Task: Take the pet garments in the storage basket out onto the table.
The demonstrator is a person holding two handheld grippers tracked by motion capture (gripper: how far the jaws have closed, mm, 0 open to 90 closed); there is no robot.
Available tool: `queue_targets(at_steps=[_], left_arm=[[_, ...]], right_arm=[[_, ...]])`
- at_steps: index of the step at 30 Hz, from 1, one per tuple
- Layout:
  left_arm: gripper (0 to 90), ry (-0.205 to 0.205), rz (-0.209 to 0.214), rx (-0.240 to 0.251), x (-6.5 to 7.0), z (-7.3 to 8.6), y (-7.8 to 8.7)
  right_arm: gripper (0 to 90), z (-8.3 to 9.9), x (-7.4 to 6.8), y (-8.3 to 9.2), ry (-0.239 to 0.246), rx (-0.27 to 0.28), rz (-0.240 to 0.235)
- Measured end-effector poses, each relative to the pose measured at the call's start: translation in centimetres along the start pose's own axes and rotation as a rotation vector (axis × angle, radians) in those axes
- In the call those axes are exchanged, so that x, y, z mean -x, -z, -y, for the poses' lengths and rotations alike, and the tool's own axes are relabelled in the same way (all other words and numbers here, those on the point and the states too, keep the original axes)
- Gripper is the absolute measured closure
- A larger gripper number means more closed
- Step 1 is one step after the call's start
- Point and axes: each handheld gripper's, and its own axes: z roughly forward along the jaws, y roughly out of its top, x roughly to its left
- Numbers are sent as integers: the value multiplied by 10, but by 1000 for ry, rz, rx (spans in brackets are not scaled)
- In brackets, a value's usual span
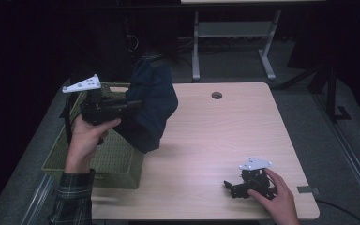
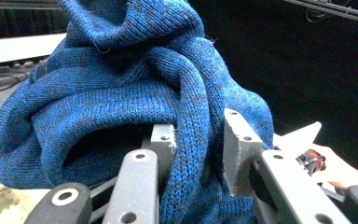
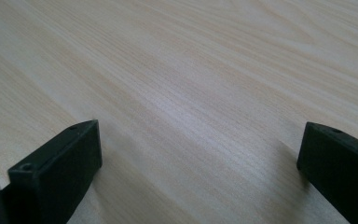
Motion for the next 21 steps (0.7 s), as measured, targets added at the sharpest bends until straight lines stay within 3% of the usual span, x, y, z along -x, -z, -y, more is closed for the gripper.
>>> queue_targets(at_steps=[21], left_arm=[[686,-31,81,-47,27,1,-74]], right_arm=[[0,0,0,0,0,2,1]])
